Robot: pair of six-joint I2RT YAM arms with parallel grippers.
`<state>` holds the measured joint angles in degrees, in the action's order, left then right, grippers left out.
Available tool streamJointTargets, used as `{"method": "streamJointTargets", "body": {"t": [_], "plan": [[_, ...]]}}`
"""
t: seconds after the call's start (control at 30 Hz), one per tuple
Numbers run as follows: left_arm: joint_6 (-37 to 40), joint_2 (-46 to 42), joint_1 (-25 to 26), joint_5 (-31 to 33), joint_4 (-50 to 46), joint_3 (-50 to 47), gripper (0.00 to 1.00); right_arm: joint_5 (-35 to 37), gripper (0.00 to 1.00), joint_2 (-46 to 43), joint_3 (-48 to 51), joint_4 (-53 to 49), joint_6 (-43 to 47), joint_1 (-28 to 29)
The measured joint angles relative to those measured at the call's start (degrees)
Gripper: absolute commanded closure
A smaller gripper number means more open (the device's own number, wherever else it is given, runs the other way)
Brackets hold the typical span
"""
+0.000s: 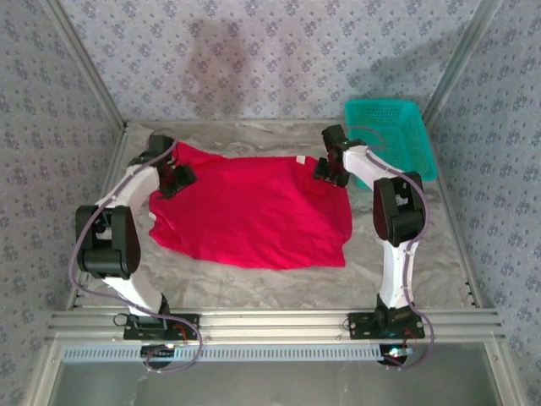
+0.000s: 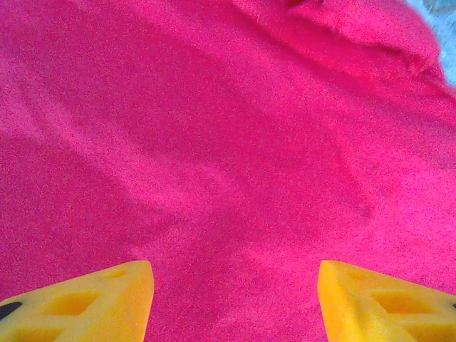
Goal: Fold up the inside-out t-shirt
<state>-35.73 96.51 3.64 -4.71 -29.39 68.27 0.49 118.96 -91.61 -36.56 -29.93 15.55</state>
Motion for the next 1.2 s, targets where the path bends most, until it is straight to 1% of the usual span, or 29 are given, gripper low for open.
{"method": "streamJointTargets", "body": {"t": [0.13, 0.2, 0.23, 0.3, 0.33, 0.43, 0.47, 0.53, 0.7, 0.83, 0.87, 0.93, 0.97, 1.0, 1.1, 1.13, 1.2], "plan": [[-1.4, -0.3, -1.7, -3.8, 5.3, -8.3, 0.4, 0.6, 0.41, 2.7, -2.2, 1.0, 0.0, -0.3], [-1.9, -0.3, -3.9, -5.8, 6.9, -11.5, 0.41, 0.9, 0.45, 4.5, -3.7, 1.0, 0.1, -0.3], [-2.1, -0.3, -4.9, -6.5, 7.5, -12.4, 0.41, 0.9, 0.5, 5.2, -4.2, 1.2, 0.1, -0.3], [-2.5, -0.3, -7.4, -8.0, 8.9, -14.1, 0.41, 1.0, 0.7, 6.1, -4.5, 1.4, 0.7, -0.3], [-2.6, -0.3, -8.3, -8.3, 9.2, -14.5, 0.41, 1.2, 0.78, 6.3, -4.5, 1.4, 0.4, -0.3], [-2.5, -0.3, -10.2, -9.1, 9.7, -14.7, 0.43, 1.7, 0.98, 6.4, -5.6, 0.8, 0.6, -0.3], [-2.5, -0.3, -10.7, -9.2, 9.7, -14.7, 0.44, 2.0, 1.0, 6.4, -6.4, 0.3, 0.8, -0.2], [-2.5, -0.3, -11.9, -9.3, 9.6, -14.7, 0.44, 3.0, 1.0, 6.3, -8.1, -0.6, 0.6, 0.0], [-2.6, -0.3, -17.2, -8.9, 9.4, -14.8, 0.46, 6.4, 1.0, 3.5, -13.0, -4.4, 1.3, 1.5], [-2.9, -0.9, -18.0, -8.5, 9.4, -15.1, 0.47, 7.6, 1.0, 2.2, -21.0, -4.9, 1.8, 1.2], [-3.0, -1.3, -17.9, -8.4, 9.3, -15.3, 0.47, 7.5, 0.98, 2.3, -23.5, -4.6, 1.9, 0.7], [-3.0, -2.7, -17.7, -8.1, 8.7, -15.5, 0.47, 7.2, 0.57, 3.6, -28.9, -4.5, 1.7, -0.6], [-3.0, -3.6, -17.7, -7.7, 8.2, -15.6, 0.46, 7.0, 0.43, 4.9, -32.2, -4.3, 1.4, -1.4], [-3.0, -4.7, -17.8, -7.3, 7.6, -15.6, 0.46, 6.2, 0.38, 6.8, -36.2, -4.4, 0.9, -2.3], [-2.9, -8.2, -17.8, -5.9, 5.9, -15.6, 0.45, 3.6, 0.37, 13.5, -47.1, -6.3, -0.7, -4.4], [-2.8, -9.6, -17.8, -5.2, 5.2, -15.6, 0.44, 3.0, 0.37, 14.6, -48.5, -6.9, -1.3, -4.8], [-2.7, -12.9, -17.8, -3.9, 4.0, -15.9, 0.44, 1.8, 0.37, 15.3, -47.7, -8.7, -2.2, -5.1]]}}
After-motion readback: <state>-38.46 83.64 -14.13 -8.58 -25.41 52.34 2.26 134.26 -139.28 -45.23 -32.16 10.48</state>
